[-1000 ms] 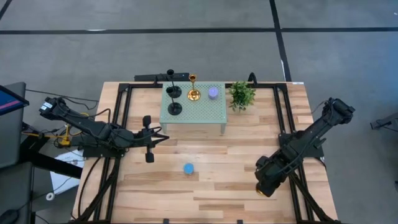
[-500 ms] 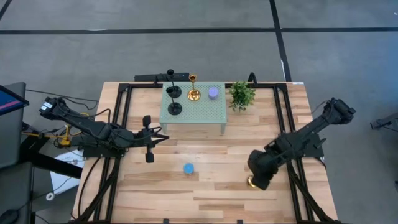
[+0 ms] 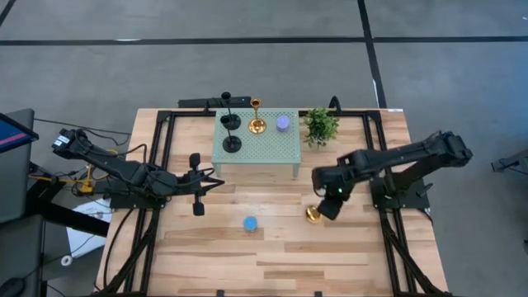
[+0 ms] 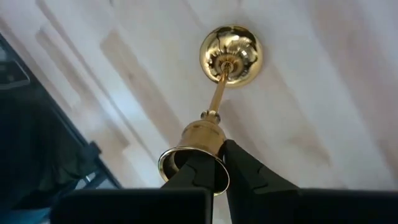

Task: Pick & Place candle stick holders
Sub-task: Put the gold candle holder on the shelf

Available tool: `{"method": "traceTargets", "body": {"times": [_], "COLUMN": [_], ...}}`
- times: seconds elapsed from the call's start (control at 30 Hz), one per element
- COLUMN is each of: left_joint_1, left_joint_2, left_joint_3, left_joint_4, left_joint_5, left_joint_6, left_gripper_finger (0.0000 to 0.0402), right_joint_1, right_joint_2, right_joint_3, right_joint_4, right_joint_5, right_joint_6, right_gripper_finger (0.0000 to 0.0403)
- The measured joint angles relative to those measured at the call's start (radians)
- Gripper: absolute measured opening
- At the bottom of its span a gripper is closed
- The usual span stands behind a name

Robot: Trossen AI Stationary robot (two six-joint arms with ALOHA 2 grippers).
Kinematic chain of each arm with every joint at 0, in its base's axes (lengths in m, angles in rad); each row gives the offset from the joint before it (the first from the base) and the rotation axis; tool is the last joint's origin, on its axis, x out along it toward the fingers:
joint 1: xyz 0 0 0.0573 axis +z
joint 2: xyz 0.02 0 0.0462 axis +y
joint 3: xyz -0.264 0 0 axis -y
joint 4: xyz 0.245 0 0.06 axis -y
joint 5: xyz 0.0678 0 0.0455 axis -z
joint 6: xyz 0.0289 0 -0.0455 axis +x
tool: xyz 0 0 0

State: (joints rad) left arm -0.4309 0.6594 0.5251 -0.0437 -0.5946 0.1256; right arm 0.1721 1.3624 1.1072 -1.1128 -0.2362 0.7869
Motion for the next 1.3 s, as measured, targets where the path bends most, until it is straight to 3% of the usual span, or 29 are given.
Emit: {"method": "traceTargets", "body": {"times": [0.2,0.37,0.57,0.7,0.9,1.03,1.3], "left_joint_1": [0.0,0.0,0.0,0.0,0.0,0.0,0.0], "left_joint_2": [0.0,0.0,0.0,0.0,0.0,0.0,0.0], "left_joint_3": [0.0,0.0,0.0,0.0,0.0,0.0,0.0], "left_joint_4": [0.0,0.0,0.001,0.0,0.0,0.0,0.0], "left_joint_5": [0.0,0.0,0.0,0.0,0.0,0.0,0.0], "left_joint_6": [0.0,0.0,0.0,0.0,-0.003,-0.003,-0.003], "left_gripper_finger": [0.0011,0.0011,0.0011,0.0011,0.0011,0.0011,0.0011], "right_joint_1": [-0.088,-0.108,-0.102,-0.102,-0.103,-0.103,-0.081], "right_joint_2": [0.002,0.025,0.105,0.146,0.155,0.156,0.154], "right_joint_3": [0.0,0.0,0.008,0.021,0.103,0.151,0.166], "right_joint_4": [0.122,0.123,0.12,0.13,0.118,0.105,0.081], "right_joint_5": [0.003,-0.034,-0.147,-0.217,-0.118,-0.041,-0.039], "right_joint_6": [-0.113,-0.139,-0.156,-0.17,-0.201,-0.214,-0.222], "right_gripper_finger": [0.0005,0.0005,0.0007,0.0042,0.0082,0.0079,0.0054]}}
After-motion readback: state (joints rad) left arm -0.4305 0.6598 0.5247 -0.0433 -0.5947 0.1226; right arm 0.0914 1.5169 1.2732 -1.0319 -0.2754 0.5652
